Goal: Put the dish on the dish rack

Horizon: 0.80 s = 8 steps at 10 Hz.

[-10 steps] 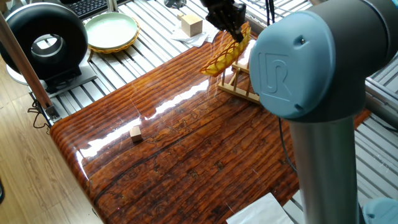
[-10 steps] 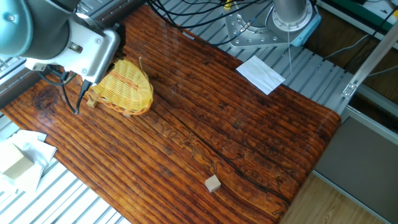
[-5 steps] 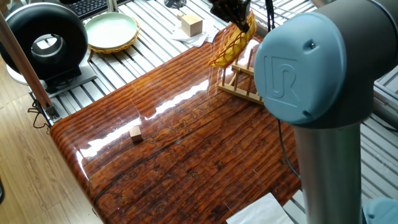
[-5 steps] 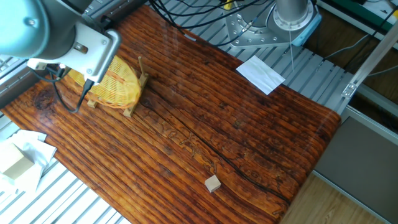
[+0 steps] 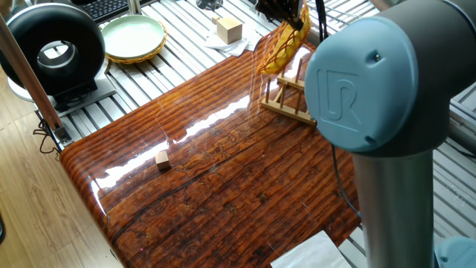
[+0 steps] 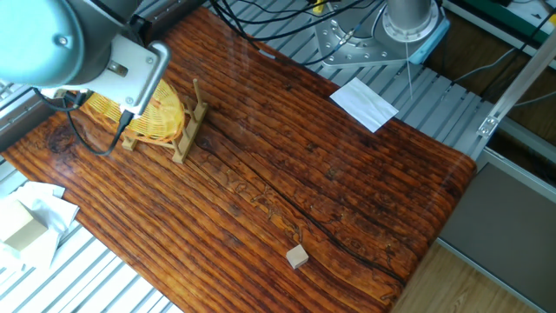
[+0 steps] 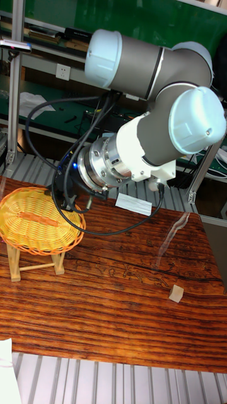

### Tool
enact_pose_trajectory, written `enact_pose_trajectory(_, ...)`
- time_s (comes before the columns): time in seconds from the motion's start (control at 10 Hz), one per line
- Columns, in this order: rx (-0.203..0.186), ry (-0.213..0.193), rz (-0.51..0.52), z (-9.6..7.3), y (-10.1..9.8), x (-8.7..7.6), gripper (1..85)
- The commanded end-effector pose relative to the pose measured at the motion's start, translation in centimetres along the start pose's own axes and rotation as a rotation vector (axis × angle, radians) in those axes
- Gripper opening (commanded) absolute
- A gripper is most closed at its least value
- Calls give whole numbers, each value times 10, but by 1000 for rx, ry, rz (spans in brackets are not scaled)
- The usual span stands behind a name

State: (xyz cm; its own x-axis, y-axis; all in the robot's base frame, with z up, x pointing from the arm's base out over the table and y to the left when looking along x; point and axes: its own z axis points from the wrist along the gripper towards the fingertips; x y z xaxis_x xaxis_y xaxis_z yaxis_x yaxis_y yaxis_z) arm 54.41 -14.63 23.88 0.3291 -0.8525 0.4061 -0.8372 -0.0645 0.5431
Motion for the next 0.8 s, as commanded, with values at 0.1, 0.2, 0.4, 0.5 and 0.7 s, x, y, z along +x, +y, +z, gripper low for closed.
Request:
enact_pose_trajectory(0.1, -22, 46, -16, 0, 5, 13, 10)
enact_pose_trajectory(0.2, -34, 40, -21, 1, 7, 12, 10)
enact_pose_trajectory(0.4, -57, 3, -50, 6, 8, 4, 10)
enact_pose_trajectory(0.5, -64, -18, -64, 9, 8, 0, 10)
enact_pose_trajectory(0.7, -79, -54, -88, 19, 9, -5, 10)
